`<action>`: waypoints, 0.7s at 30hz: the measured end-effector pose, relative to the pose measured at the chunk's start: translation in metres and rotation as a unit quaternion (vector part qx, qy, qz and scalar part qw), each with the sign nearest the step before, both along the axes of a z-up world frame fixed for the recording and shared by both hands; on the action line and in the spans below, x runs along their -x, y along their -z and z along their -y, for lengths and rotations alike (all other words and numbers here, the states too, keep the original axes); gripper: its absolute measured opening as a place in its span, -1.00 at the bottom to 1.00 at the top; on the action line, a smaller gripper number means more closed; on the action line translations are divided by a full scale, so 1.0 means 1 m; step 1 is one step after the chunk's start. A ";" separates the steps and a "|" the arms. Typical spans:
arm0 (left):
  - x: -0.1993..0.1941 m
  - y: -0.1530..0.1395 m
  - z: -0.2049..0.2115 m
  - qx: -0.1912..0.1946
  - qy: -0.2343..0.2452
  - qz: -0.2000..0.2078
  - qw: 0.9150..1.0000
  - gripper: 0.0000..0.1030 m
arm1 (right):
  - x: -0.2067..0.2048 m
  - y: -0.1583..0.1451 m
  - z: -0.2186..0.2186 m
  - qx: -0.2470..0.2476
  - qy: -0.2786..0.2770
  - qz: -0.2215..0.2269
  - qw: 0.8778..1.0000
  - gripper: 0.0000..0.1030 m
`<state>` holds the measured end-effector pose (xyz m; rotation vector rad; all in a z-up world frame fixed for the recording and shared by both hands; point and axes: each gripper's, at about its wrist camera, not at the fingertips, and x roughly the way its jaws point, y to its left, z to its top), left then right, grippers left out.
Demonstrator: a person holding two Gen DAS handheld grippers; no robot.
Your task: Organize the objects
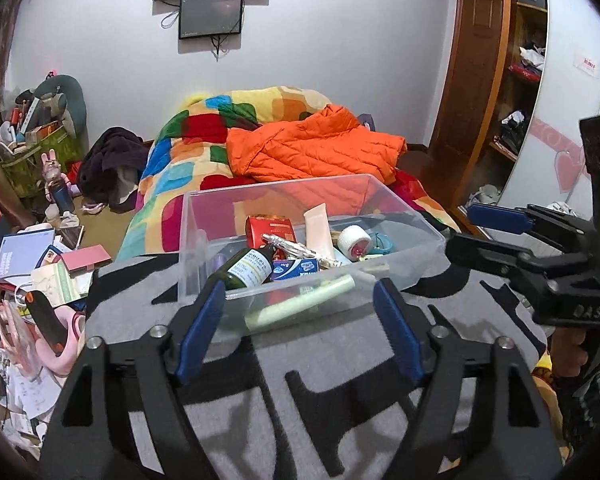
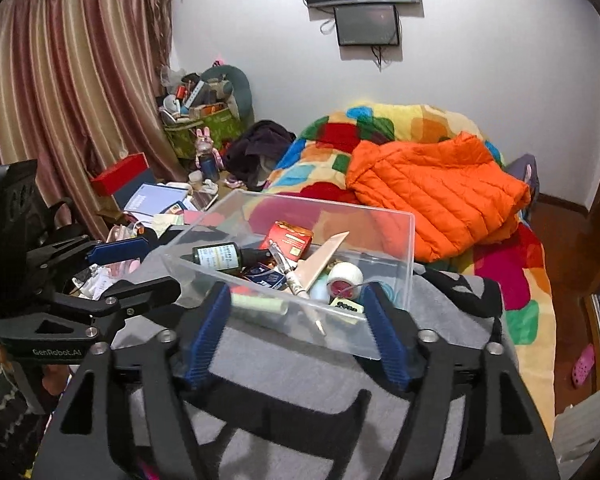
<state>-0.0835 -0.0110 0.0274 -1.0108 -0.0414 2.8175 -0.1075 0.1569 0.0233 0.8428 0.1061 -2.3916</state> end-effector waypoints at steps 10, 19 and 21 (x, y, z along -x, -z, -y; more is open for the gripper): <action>-0.027 0.008 0.011 -0.027 -0.020 -0.020 0.999 0.88 | -0.027 0.011 -0.002 0.003 0.013 -0.009 1.000 0.60; -0.036 0.022 0.009 -0.029 -0.020 -0.008 0.999 0.89 | -0.029 0.025 -0.006 0.008 0.023 0.010 1.000 0.60; -0.038 0.024 0.008 -0.028 -0.018 -0.007 0.999 0.89 | -0.030 0.026 -0.005 0.007 0.022 0.011 1.000 0.60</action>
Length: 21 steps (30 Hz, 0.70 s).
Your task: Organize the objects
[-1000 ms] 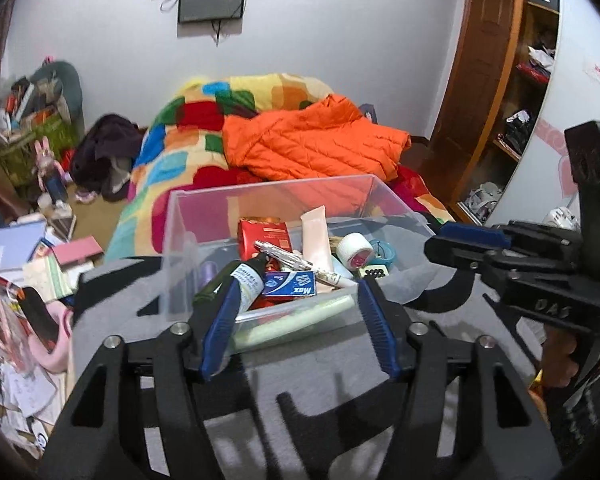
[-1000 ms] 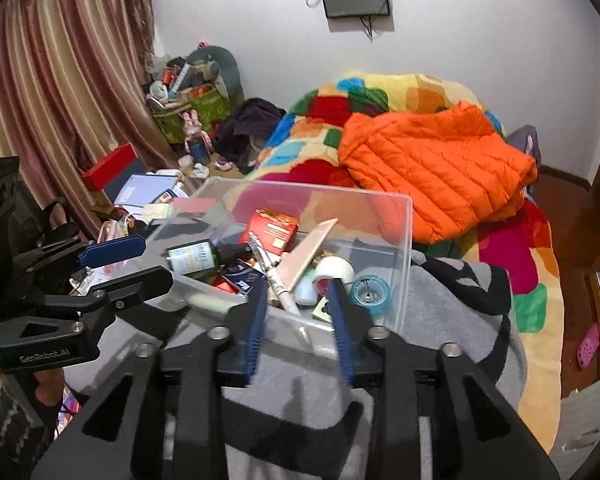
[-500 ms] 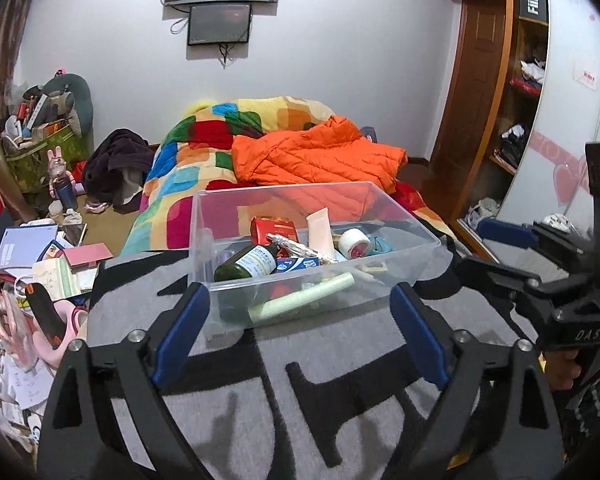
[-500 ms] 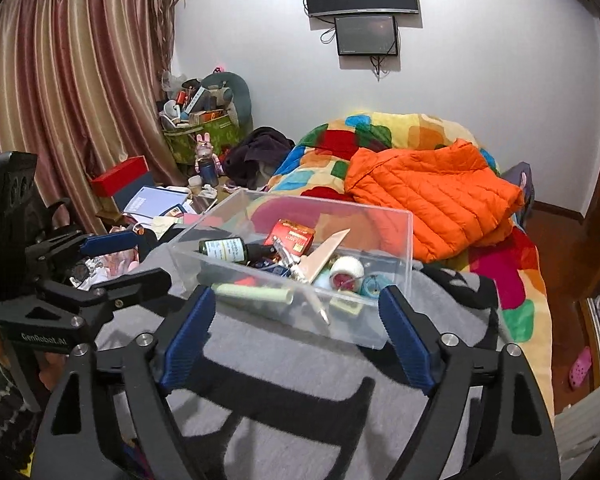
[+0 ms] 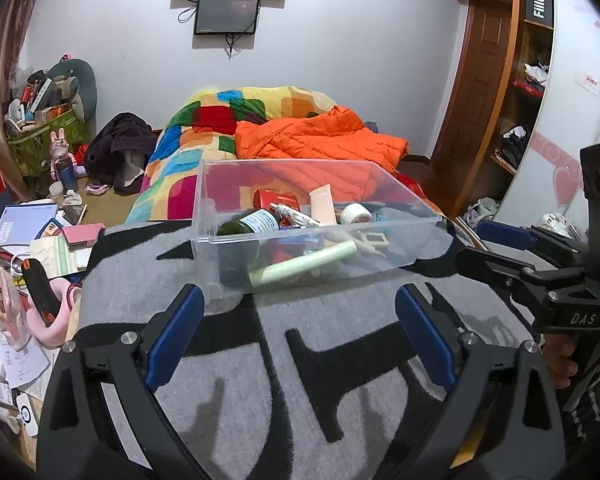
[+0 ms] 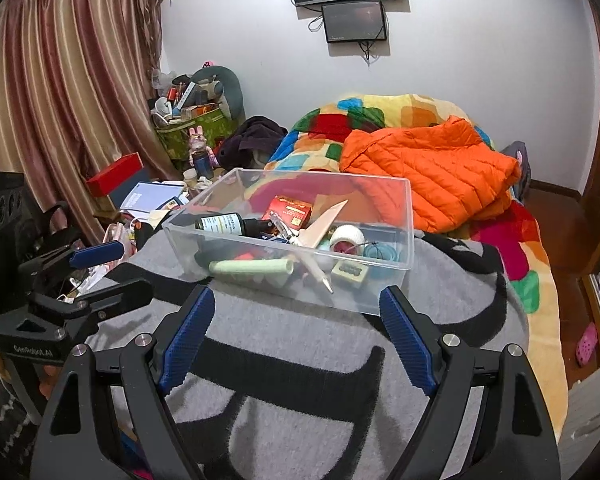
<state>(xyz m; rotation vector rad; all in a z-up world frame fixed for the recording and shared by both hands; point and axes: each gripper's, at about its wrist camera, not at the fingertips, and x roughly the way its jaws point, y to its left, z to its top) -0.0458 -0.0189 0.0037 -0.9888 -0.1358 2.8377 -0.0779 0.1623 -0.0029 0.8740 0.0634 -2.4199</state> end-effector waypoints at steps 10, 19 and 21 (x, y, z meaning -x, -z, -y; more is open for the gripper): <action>0.001 -0.002 -0.005 0.004 0.007 -0.004 1.000 0.89 | -0.001 0.000 0.004 -0.001 -0.008 -0.001 1.000 0.60; -0.001 -0.006 -0.009 0.006 0.009 -0.010 1.000 0.89 | -0.001 0.000 0.005 0.001 -0.010 0.002 1.000 0.60; -0.001 -0.006 -0.009 0.007 0.009 -0.011 1.000 0.89 | -0.001 0.000 0.005 0.002 -0.011 0.002 1.000 0.60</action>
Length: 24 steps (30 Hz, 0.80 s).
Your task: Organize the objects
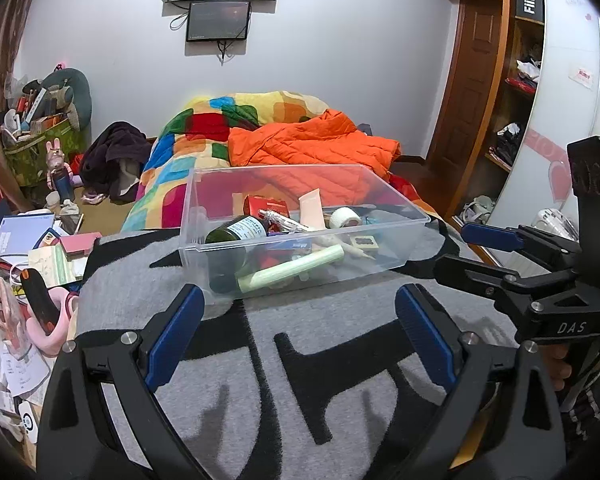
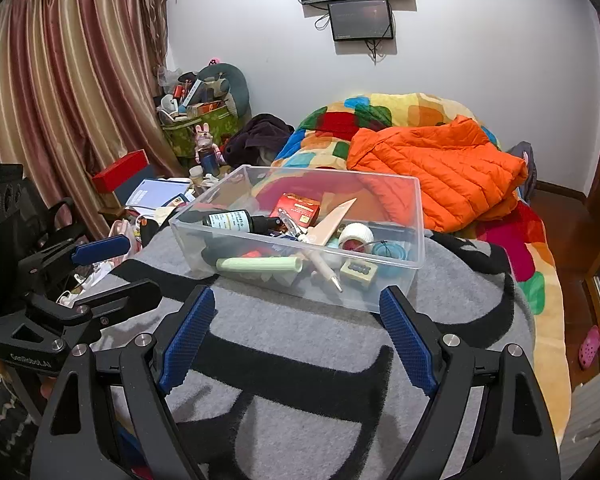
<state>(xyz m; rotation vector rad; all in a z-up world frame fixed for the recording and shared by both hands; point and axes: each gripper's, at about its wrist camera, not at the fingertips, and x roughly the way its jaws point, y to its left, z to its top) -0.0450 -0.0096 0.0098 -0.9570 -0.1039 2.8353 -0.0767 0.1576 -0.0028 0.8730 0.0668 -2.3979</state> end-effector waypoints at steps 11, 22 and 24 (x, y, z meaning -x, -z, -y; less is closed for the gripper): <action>0.000 -0.001 -0.001 -0.003 0.001 -0.002 1.000 0.89 | -0.001 0.000 0.001 0.000 -0.001 0.000 1.000 0.60; 0.002 0.000 -0.002 -0.004 0.006 0.011 1.000 0.89 | -0.001 -0.001 0.001 0.002 -0.002 0.001 1.000 0.60; 0.002 0.000 -0.002 -0.006 0.007 0.012 1.000 0.89 | -0.001 -0.001 0.001 0.002 -0.002 0.001 1.000 0.60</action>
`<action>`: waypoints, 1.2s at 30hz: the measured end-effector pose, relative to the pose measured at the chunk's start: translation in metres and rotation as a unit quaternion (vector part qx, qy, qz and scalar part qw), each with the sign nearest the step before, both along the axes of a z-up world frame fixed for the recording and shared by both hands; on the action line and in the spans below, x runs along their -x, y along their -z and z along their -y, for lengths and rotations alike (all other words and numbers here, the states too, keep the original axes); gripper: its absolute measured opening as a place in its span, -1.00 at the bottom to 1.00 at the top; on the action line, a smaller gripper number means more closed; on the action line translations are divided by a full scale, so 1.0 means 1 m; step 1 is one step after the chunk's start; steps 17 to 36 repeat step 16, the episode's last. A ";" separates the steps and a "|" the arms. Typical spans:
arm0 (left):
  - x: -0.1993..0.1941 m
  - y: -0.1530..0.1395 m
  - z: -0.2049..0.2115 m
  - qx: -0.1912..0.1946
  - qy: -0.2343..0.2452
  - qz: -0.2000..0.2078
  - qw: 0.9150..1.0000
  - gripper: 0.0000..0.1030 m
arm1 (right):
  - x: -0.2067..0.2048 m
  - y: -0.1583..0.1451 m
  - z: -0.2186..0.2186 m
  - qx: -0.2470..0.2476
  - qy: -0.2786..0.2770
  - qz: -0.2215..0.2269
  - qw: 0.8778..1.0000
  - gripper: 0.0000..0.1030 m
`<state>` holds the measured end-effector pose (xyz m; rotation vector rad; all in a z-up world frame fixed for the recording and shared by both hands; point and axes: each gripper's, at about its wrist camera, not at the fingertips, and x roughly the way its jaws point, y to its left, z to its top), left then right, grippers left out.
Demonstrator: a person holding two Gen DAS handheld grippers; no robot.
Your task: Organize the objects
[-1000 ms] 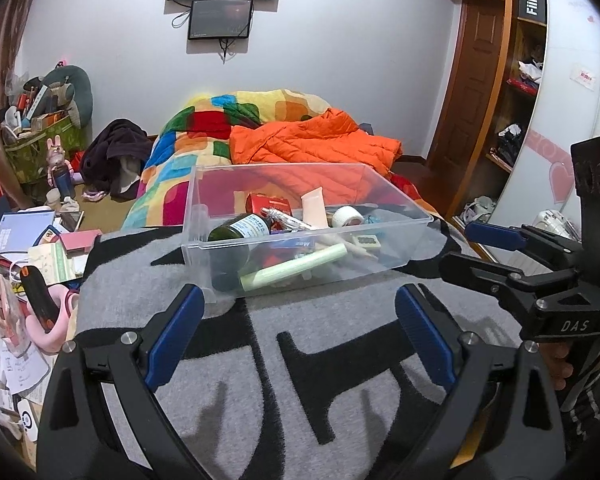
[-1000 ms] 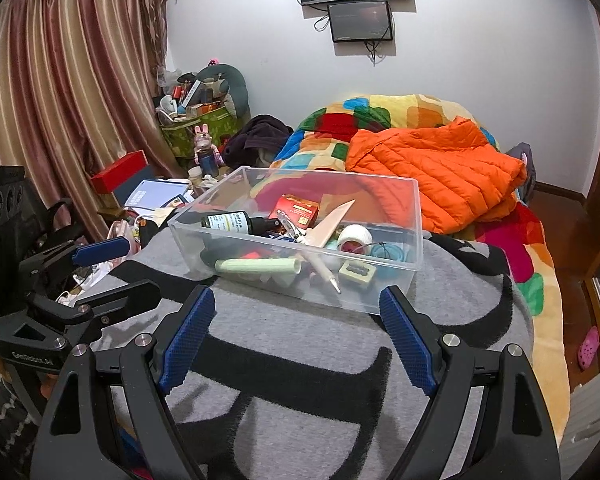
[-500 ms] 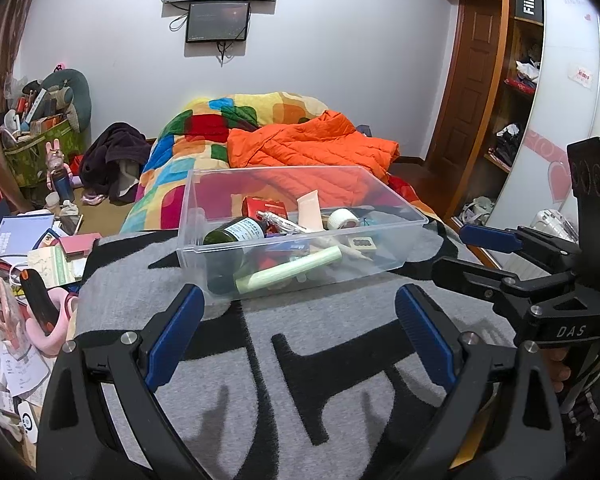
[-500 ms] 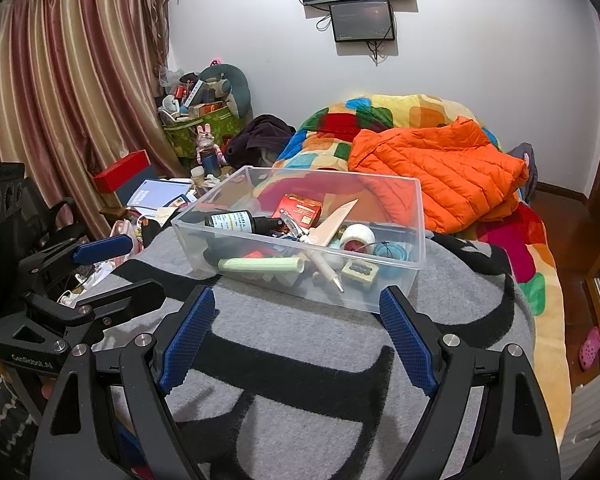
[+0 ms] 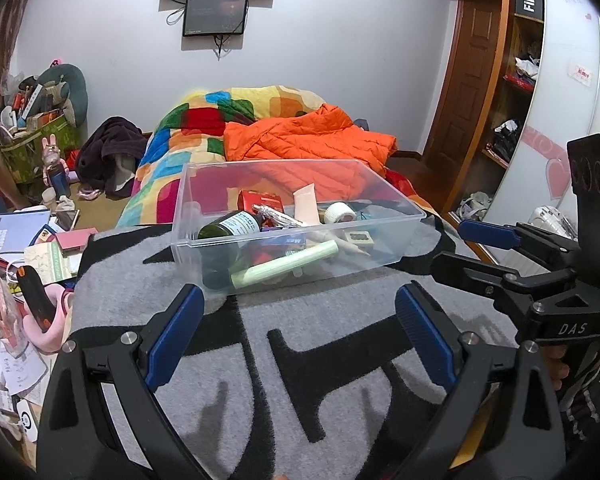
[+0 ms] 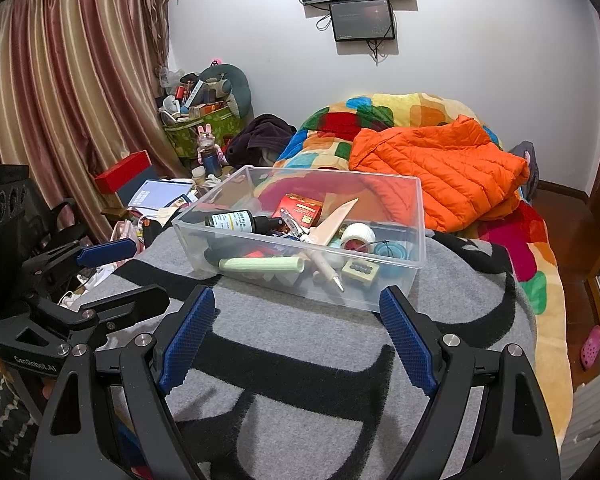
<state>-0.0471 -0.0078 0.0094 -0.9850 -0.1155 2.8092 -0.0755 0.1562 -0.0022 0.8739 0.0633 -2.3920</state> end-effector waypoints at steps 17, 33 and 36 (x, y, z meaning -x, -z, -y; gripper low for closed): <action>-0.007 -0.006 -0.006 0.016 0.000 -0.020 1.000 0.89 | -0.001 0.001 0.002 0.000 -0.002 0.002 1.000 0.61; -0.007 -0.006 -0.006 0.016 0.000 -0.020 1.000 0.89 | -0.001 0.001 0.002 0.000 -0.002 0.002 1.000 0.61; -0.007 -0.006 -0.006 0.016 0.000 -0.020 1.000 0.89 | -0.001 0.001 0.002 0.000 -0.002 0.002 1.000 0.61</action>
